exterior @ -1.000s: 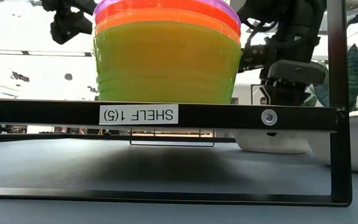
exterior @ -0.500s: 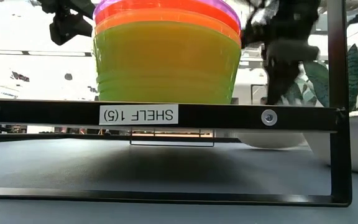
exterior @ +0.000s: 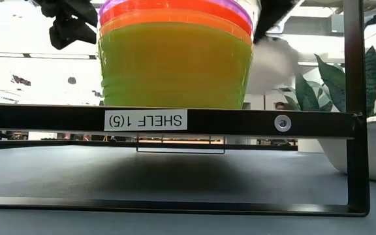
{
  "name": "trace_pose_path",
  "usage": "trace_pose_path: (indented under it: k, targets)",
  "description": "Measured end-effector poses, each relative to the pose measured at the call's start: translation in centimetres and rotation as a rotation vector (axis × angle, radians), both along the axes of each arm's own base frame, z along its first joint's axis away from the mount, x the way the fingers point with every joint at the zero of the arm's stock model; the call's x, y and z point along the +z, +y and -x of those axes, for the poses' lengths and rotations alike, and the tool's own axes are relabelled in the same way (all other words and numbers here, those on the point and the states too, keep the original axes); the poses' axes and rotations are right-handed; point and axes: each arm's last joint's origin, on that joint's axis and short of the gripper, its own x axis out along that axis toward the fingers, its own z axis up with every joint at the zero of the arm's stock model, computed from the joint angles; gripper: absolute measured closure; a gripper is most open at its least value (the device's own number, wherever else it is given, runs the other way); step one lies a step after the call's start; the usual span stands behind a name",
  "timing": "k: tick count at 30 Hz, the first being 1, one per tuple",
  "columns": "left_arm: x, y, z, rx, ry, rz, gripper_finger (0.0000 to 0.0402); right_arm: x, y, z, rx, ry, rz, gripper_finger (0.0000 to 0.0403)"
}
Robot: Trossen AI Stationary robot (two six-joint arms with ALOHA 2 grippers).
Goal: Place and stack bowls onto a shelf
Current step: Stack the top white bowl on top of the white bowl on the shelf
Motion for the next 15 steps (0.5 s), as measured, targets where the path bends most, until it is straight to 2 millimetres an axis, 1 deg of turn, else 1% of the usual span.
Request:
trace_pose_path:
  k: [4,8,12,15]
  targets:
    - [0.0,0.0,0.0,0.003,0.0,-0.001,0.0239,0.9,1.5,-1.2,0.265,-0.045,0.072,0.0381]
    - [0.0,0.1,0.0,0.022,-0.003,-0.009,0.0239,1.4,2.6,-1.9,0.434,-0.095,0.107,0.0381]
    - [0.0,0.1,0.0,0.037,-0.005,-0.018,0.0239,0.9,3.0,-2.8,0.492,-0.1,0.106,0.0381]
    - [0.0,0.1,0.0,0.04,-0.007,-0.014,0.0239,-0.2,3.3,-3.7,0.494,-0.077,0.11,0.0381]
